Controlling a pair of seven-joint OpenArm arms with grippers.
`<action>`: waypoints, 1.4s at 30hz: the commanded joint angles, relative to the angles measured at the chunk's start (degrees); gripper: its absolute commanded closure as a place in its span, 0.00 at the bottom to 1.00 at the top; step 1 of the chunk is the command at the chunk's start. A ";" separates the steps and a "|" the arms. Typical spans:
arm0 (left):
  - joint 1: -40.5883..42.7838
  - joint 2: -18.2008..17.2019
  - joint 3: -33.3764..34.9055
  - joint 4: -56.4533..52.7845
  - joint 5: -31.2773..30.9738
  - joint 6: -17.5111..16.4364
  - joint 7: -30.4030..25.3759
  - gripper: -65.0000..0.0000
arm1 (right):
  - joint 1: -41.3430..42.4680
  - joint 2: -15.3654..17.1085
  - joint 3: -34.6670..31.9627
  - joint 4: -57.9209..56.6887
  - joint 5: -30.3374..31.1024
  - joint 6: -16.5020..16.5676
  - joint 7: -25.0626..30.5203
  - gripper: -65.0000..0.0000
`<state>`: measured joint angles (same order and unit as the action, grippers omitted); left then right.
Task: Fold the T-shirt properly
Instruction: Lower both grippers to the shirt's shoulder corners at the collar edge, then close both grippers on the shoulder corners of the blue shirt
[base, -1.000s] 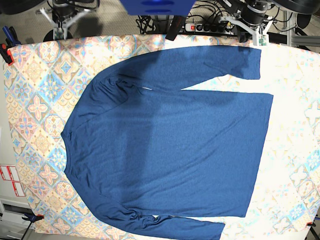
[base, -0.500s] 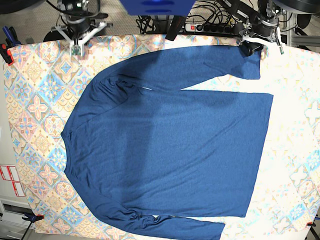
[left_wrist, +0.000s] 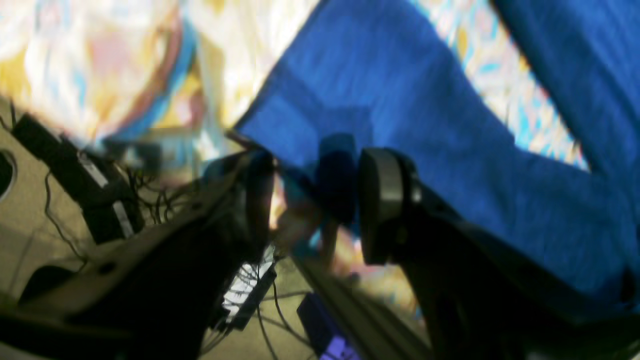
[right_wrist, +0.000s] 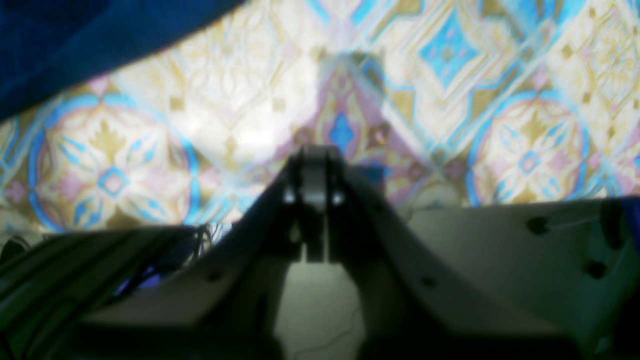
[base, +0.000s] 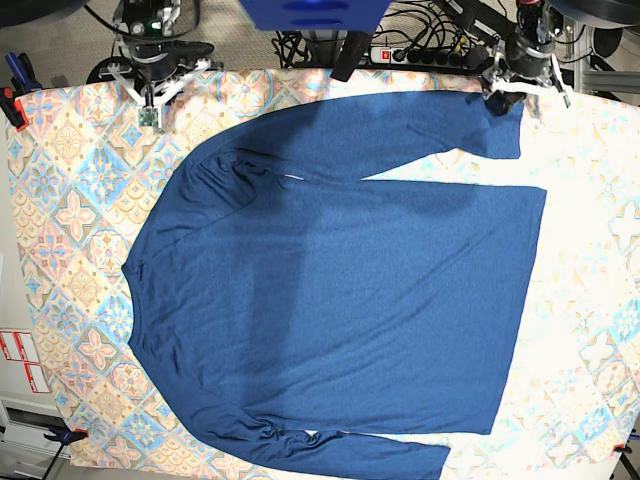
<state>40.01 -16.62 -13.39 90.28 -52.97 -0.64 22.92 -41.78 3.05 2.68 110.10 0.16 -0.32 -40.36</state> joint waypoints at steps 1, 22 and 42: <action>0.21 -0.39 -0.11 0.14 -0.17 0.42 0.69 0.57 | -0.46 0.25 0.18 0.97 -0.12 -0.17 0.58 1.00; -2.95 0.05 -0.02 0.23 0.00 -4.06 7.81 1.00 | 10.97 -0.10 0.18 0.88 0.23 -0.08 -10.50 0.91; -3.04 0.05 0.16 0.23 0.18 -4.06 7.90 1.00 | 26.35 -0.10 -3.34 -11.51 0.32 -0.08 -10.41 0.64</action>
<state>36.64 -16.05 -12.99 89.93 -52.58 -4.51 31.07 -16.21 2.70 -0.89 97.71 0.38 -0.25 -51.86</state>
